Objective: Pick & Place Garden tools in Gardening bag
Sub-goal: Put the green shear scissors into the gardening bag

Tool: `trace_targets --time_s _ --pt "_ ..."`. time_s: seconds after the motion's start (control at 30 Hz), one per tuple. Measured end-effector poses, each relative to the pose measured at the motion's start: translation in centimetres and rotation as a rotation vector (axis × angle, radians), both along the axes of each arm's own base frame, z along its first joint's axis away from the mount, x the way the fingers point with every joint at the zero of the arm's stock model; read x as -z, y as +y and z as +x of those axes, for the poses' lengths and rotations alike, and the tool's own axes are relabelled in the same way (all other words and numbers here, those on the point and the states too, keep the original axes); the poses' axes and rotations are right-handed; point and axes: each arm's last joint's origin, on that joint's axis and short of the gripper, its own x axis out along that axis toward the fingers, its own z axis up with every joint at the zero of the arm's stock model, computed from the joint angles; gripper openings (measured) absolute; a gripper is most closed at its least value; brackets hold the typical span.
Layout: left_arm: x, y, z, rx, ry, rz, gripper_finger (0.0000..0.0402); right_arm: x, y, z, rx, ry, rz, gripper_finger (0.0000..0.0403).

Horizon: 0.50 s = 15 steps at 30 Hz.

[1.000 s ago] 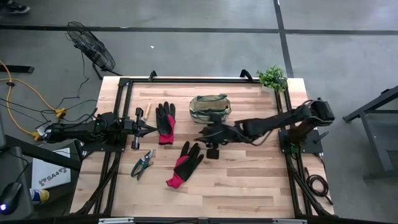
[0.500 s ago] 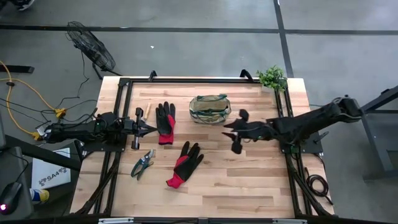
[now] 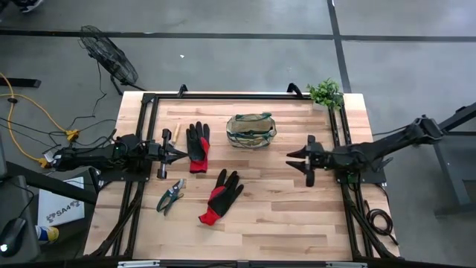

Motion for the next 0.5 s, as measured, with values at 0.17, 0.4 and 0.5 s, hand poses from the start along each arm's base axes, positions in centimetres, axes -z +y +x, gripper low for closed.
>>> trace_targets --time_s 0.17,0.4,0.5 --pt "0.0 0.0 0.0 0.0 0.001 0.0 0.0001 0.2 -0.3 -1.4 -0.008 -0.063 0.028 0.0135" --pt "0.0 0.0 0.0 0.0 0.0 0.0 0.0001 -0.5 -0.8 -2.7 -0.015 -0.152 0.024 0.0135" --pt "0.0 0.0 0.0 0.0 0.001 0.0 0.0001 -0.4 -0.9 -3.1 -0.014 -0.138 0.017 0.0135"
